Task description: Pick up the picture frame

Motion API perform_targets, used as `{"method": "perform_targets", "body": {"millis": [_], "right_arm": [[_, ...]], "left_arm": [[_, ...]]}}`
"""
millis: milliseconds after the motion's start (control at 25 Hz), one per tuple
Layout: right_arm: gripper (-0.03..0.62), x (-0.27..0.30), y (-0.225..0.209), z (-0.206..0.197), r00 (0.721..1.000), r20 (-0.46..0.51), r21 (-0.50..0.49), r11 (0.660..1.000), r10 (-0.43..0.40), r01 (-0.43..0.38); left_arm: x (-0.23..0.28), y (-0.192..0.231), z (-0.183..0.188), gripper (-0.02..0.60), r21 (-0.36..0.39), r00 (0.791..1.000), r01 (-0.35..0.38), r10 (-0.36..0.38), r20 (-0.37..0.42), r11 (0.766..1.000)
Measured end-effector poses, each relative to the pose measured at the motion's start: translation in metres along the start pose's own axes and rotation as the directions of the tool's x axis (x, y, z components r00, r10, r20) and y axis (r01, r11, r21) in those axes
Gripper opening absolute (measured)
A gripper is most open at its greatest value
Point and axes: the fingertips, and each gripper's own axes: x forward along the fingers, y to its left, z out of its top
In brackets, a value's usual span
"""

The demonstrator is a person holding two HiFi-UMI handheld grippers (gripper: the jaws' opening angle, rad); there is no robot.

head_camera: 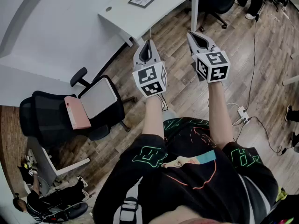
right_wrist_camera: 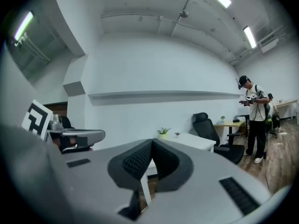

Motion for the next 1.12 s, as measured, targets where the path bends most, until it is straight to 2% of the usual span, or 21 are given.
{"method": "perform_targets", "body": {"millis": [200, 440, 680, 1120], "right_arm": [[0.003, -0.007, -0.004, 0.004, 1.0, 0.011, -0.022, 1.0, -0.002, 0.002], [0.005, -0.003, -0.008, 0.013, 0.999, 0.049, 0.025, 1.0, 0.007, -0.008], [0.005, 0.001, -0.01, 0.017, 0.999, 0.055, 0.013, 1.0, 0.004, -0.004], [0.005, 0.024, 0.004, 0.003, 0.999, 0.043, 0.035, 0.999, 0.031, -0.032]], "left_arm": [[0.001, -0.006, 0.002, 0.004, 0.003, 1.0, 0.008, -0.008, 0.009, 1.0], [0.006, -0.002, 0.004, 0.005, -0.009, 1.0, 0.003, -0.002, 0.011, 1.0], [0.011, -0.004, 0.007, 0.005, -0.007, 1.0, 0.012, -0.012, 0.021, 1.0], [0.009, 0.028, -0.011, 0.004, -0.028, 0.999, -0.036, 0.036, 0.005, 0.999]]}}
